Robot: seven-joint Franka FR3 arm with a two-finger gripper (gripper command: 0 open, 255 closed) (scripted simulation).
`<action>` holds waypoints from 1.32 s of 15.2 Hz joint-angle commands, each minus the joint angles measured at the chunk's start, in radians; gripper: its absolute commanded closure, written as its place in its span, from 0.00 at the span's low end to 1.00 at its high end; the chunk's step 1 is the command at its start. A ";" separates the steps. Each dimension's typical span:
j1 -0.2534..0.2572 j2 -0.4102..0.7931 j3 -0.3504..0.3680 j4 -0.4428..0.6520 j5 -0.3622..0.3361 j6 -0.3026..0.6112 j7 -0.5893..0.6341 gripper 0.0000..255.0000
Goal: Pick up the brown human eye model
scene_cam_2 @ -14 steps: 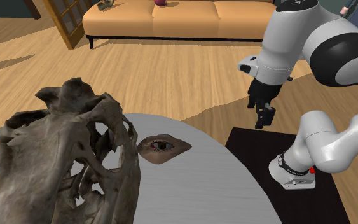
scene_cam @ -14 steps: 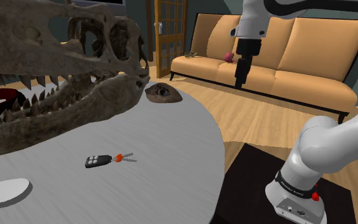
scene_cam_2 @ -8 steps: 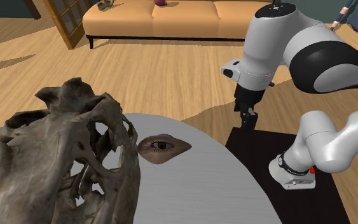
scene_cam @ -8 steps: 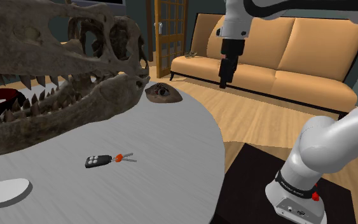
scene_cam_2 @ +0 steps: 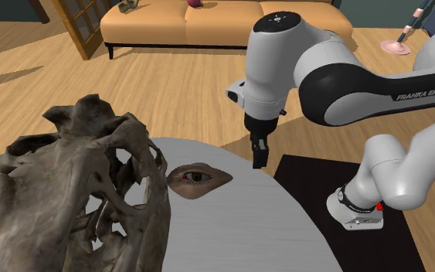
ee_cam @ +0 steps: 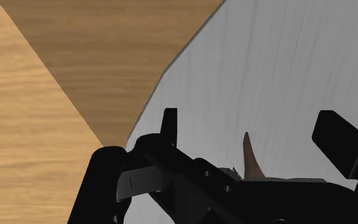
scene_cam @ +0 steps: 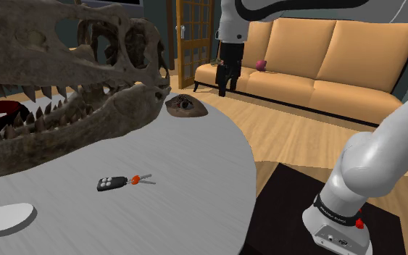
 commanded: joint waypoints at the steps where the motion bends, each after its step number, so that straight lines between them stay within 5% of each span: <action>1: 0.003 0.083 0.019 0.079 -0.014 0.008 0.026 0.00; 10: 0.042 0.462 0.073 0.507 -0.117 -0.034 0.133 0.00; 20: 0.041 0.451 0.071 0.389 -0.115 0.073 0.134 0.00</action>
